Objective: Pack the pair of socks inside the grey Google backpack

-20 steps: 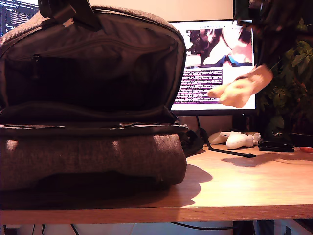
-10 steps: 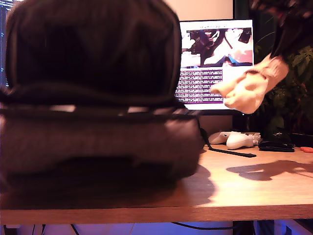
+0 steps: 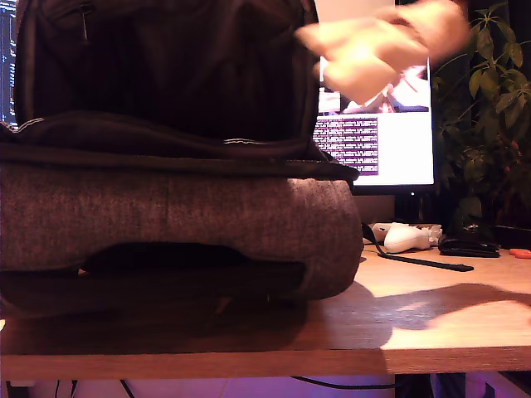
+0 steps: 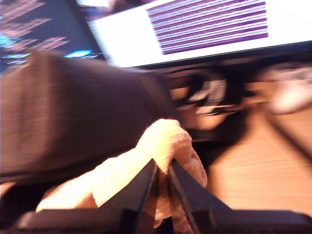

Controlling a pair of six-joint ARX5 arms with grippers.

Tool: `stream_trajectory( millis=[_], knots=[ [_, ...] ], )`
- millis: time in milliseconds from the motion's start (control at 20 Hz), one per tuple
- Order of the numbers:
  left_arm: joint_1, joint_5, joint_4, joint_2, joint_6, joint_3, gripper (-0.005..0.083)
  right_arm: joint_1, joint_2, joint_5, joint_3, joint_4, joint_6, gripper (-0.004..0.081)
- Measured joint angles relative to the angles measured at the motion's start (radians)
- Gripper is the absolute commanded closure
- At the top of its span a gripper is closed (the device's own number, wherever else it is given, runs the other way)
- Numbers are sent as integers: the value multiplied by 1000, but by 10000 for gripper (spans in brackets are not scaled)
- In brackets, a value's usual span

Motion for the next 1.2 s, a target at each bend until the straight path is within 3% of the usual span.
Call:
stream_trajectory(
  millis=[450,800,950,1050,1200],
  knots=[
    [1,8,-5,0,0,76,798,319,197,146,0,219,138,783],
    [5,8,-24,0,2,91,798,361,446,163,-2,562,234,783],
    [5,16,-23,0,2,91,798,363,552,150,-2,637,238,783],
    [5,25,-25,0,2,92,798,377,608,118,-2,641,295,783],
    [27,31,-22,0,14,92,798,450,608,117,-2,687,287,783]
  ],
)
